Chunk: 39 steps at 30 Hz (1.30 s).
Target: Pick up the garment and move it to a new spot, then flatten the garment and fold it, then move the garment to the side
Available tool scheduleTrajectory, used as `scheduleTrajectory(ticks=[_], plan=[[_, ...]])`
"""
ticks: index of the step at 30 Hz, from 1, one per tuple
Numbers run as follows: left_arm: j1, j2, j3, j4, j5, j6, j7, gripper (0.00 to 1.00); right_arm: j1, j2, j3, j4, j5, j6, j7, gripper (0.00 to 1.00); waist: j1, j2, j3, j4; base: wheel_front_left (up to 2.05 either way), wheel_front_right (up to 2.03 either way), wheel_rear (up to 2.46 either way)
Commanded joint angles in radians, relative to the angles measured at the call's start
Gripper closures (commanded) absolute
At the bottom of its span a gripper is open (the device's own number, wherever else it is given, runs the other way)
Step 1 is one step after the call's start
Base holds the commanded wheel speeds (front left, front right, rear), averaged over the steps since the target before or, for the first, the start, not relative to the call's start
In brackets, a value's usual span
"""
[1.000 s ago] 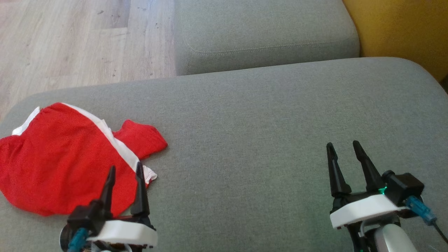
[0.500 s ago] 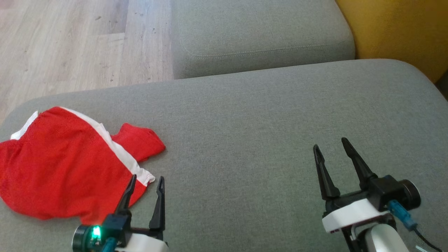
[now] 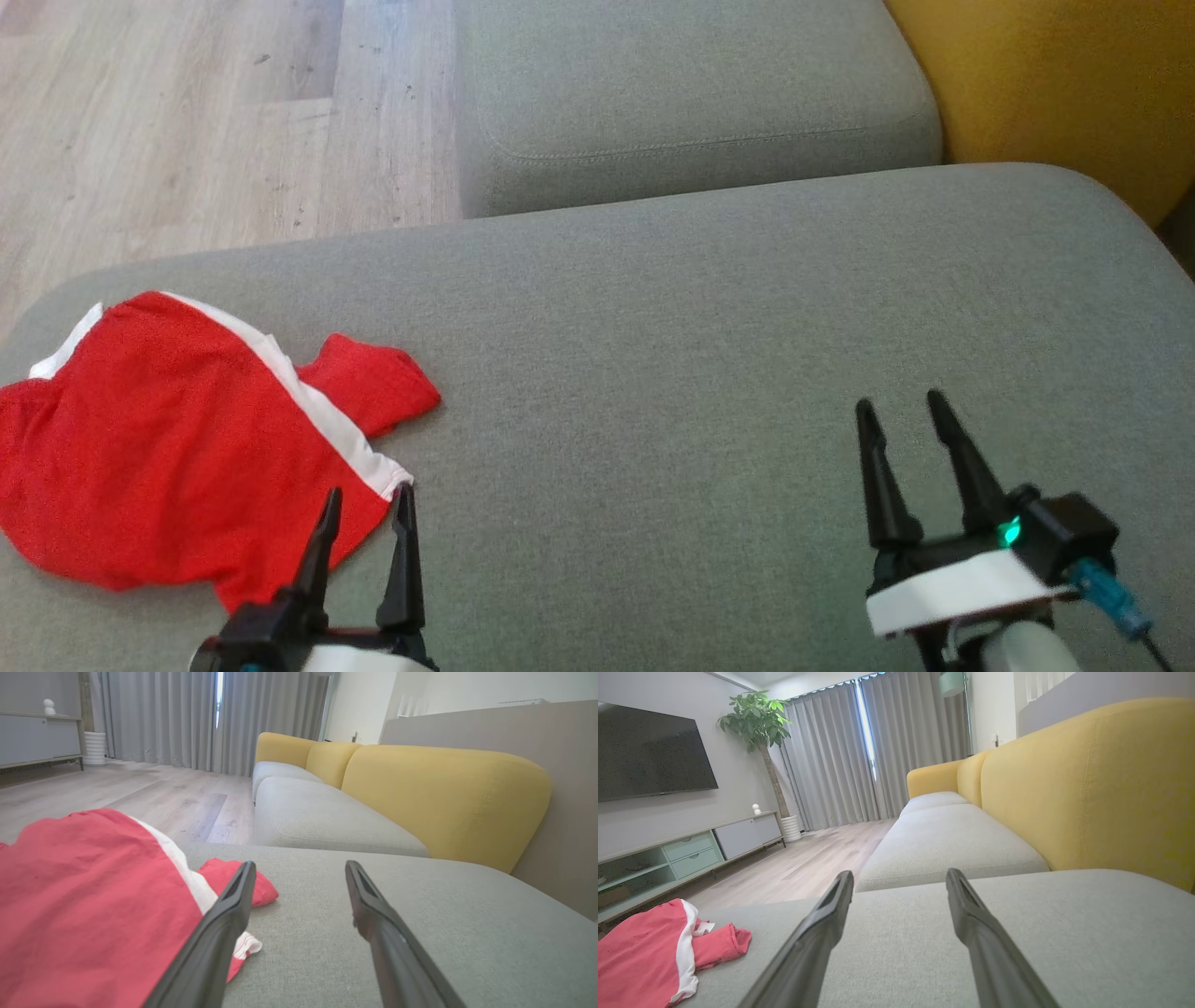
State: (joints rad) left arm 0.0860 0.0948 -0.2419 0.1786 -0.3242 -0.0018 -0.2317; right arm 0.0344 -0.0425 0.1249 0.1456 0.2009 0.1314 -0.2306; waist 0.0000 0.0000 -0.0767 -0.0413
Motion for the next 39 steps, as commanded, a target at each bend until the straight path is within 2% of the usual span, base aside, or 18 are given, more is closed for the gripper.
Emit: scheduleTrajectory(ticks=[1,5,22,33,39], plan=[[-0.031,-0.009,0.038,-0.017,0.025,-0.006,-0.019,0.0,-0.019,-0.008,0.038,-0.015,-0.001,-0.001,-0.02,0.0,0.0,0.0,-0.002,-0.001,0.0,0.0,0.0],[-0.03,-0.018,0.034,0.024,0.068,-0.018,-0.03,0.0,-0.018,-0.008,0.057,0.011,-0.029,-0.001,-0.031,0.0,0.0,0.0,-0.007,-0.002,0.0,0.0,0.0],[-0.038,-0.04,0.071,0.036,0.099,-0.035,-0.03,0.0,-0.026,-0.008,0.065,0.028,-0.008,-0.001,-0.031,0.0,0.0,0.0,-0.015,0.023,0.0,0.0,0.0],[-0.032,-0.042,0.103,0.042,0.12,-0.028,-0.03,0.0,-0.01,-0.008,0.113,0.026,0.005,-0.001,-0.031,0.0,0.0,0.0,-0.031,0.136,0.0,0.0,0.0],[-0.016,-0.035,0.13,0.047,0.136,-0.025,-0.03,0.0,0.006,-0.008,0.144,0.025,0.033,-0.001,-0.031,0.0,0.0,0.0,-0.047,0.23,0.0,0.0,0.0]])
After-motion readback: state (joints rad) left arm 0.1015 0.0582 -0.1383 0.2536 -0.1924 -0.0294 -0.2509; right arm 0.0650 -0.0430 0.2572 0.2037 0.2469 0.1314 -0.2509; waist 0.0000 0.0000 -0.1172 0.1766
